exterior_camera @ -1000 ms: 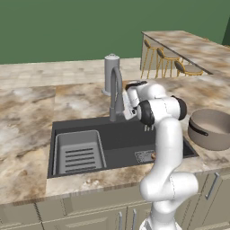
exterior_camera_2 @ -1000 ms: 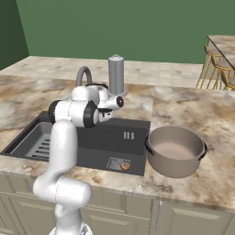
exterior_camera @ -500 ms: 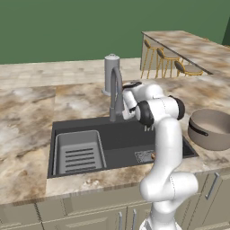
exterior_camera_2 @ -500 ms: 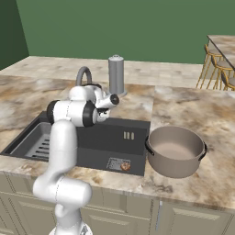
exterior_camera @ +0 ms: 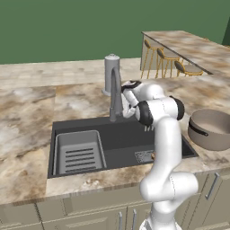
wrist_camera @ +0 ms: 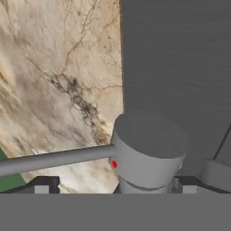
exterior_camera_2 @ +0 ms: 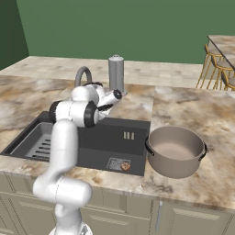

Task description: Dump the mushroom from the pot into the sink. Then turn on the water and wash the mushroom. Then turn off the water and put the mushroom back in the pot.

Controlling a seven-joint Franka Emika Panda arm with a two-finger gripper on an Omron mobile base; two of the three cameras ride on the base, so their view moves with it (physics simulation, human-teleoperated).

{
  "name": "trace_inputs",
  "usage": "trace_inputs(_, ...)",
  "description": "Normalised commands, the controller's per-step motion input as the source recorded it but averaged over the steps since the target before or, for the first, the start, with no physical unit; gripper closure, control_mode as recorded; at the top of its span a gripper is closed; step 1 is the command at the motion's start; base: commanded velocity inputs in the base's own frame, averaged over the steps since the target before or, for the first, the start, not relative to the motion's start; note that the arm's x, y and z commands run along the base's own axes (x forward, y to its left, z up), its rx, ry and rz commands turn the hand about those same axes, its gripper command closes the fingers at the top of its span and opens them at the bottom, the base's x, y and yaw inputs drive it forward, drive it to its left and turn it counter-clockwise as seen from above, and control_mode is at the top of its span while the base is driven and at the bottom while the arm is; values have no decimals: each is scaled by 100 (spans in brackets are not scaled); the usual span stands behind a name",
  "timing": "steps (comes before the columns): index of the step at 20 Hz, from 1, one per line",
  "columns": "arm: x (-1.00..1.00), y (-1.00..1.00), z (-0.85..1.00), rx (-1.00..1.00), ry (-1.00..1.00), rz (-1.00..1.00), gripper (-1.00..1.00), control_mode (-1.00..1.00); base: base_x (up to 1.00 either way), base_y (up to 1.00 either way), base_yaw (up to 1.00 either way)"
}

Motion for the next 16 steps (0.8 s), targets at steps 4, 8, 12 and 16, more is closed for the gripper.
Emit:
trace_inputs(4, 0, -100, -54, 33, 19, 0, -100, -100, 0, 0, 0)
trace_inputs(8, 0, -100, -52, 29, 13, 0, -100, -100, 0, 0, 0)
trace_inputs(12, -1, -83, -38, 22, 7, 0, -100, -100, 0, 0, 0)
trace_inputs(16, -38, -36, 16, 17, -6, 0, -100, -100, 0, 0, 0)
